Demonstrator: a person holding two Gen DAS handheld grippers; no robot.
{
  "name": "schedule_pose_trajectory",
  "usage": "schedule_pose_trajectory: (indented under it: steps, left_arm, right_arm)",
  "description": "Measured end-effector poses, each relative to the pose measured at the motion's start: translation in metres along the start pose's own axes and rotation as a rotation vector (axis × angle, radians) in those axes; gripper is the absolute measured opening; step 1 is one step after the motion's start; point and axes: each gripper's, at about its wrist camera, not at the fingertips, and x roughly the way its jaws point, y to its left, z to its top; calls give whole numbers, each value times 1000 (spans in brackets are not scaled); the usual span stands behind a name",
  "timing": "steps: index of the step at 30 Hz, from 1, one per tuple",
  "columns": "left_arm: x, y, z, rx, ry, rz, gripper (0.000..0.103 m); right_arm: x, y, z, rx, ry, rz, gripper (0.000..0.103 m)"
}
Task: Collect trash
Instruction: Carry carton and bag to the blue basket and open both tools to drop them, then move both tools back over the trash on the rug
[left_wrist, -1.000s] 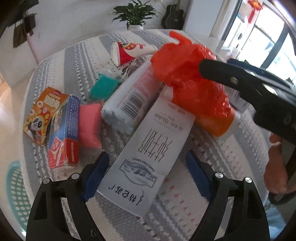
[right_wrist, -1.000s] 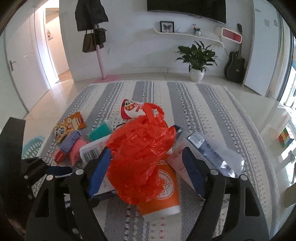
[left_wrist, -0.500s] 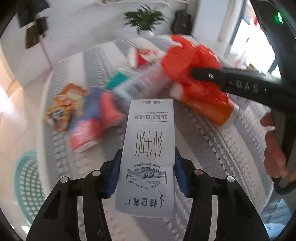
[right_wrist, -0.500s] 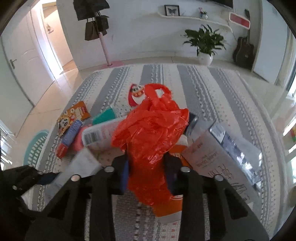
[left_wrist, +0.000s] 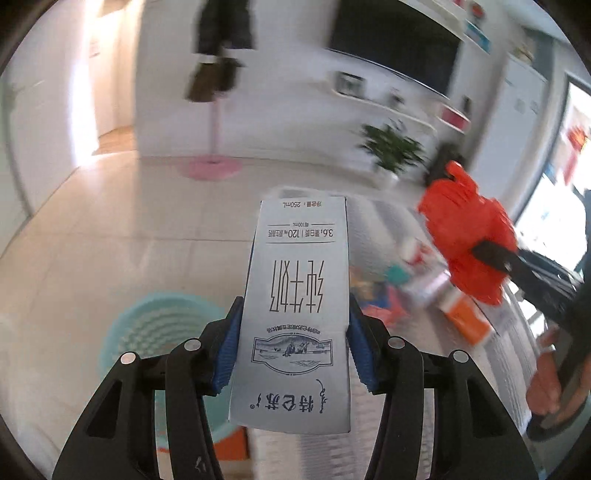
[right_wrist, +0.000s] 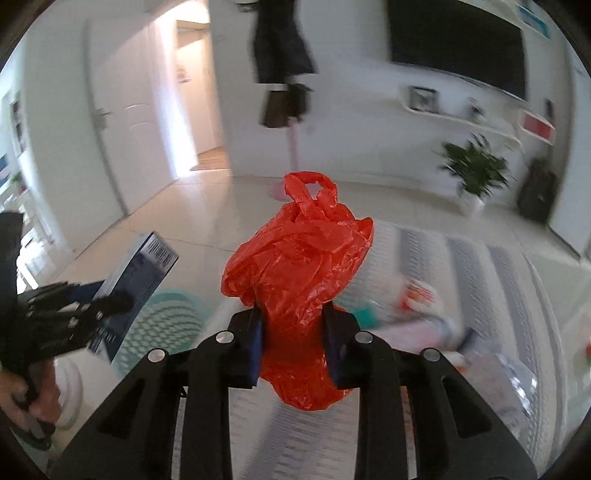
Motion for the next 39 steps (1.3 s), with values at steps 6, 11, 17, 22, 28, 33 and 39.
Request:
schedule_pose_trajectory:
  steps: [6, 11, 17, 22, 28, 33, 39]
  left_arm:
    - [2, 85, -10, -133, 9, 131, 50]
    - [29, 133, -32, -230, 65, 177, 50]
    - [82, 176, -59, -325, 145, 185, 50]
    - [97, 189, -74, -347, 167, 177, 56]
    - [81, 193, -80, -358, 132, 181, 64]
    - [60, 185, -67, -338, 87, 178, 64]
    - [12, 130, -30, -249, -25, 115, 64]
  right_arm:
    - [34, 93, 12, -113, 35, 109, 24]
    - [87, 150, -2, -177, 129, 156, 24]
    - [146, 188, -30, -252, 264, 160, 25]
    - [169, 200, -49, -255, 324, 161, 28]
    - [170, 203, -55, -249, 316, 183, 49]
    - [154, 198, -52, -225, 287, 183, 49]
    - [106, 164, -29, -171, 187, 158, 49]
